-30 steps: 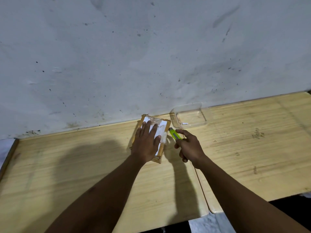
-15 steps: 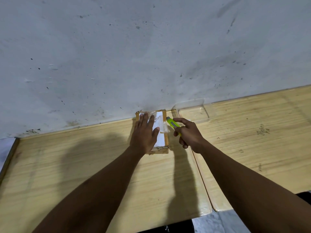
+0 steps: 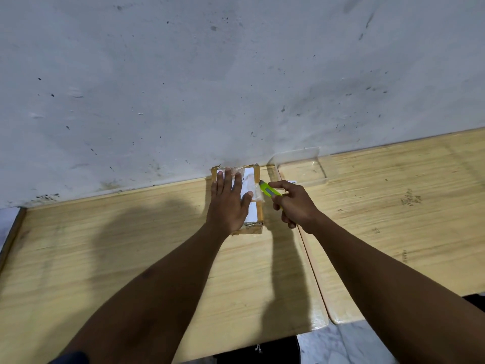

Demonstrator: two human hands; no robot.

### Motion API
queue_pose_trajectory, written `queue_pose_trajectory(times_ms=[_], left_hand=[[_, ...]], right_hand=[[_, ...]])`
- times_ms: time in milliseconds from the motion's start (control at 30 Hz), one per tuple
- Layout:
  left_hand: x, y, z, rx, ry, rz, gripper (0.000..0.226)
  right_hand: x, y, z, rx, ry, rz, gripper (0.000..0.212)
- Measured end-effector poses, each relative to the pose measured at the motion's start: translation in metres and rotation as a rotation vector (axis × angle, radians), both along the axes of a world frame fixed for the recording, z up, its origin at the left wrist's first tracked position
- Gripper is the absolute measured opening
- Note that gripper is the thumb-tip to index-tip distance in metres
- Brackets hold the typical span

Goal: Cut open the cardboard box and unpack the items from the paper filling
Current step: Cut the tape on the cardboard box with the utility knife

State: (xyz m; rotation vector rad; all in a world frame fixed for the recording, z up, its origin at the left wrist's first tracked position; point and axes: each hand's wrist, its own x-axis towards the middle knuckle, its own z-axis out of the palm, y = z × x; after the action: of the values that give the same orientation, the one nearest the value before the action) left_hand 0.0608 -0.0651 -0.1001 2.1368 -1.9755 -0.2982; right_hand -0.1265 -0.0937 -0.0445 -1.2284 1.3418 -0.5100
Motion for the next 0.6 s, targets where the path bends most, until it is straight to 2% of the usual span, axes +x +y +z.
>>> queue_pose_trajectory(times_ms=[233, 600], left_hand=[[-0.003, 0.0, 0.0, 0.012, -0.014, 0.027, 0.065], [-0.004, 0.0, 0.006, 0.066, -0.044, 0.023, 0.065]], right_hand=[[-0.009, 0.008, 0.01, -0.008, 0.123, 0.105, 0.039], [0.001, 0.054, 0.03, -0.228, 0.45, 0.312, 0.044]])
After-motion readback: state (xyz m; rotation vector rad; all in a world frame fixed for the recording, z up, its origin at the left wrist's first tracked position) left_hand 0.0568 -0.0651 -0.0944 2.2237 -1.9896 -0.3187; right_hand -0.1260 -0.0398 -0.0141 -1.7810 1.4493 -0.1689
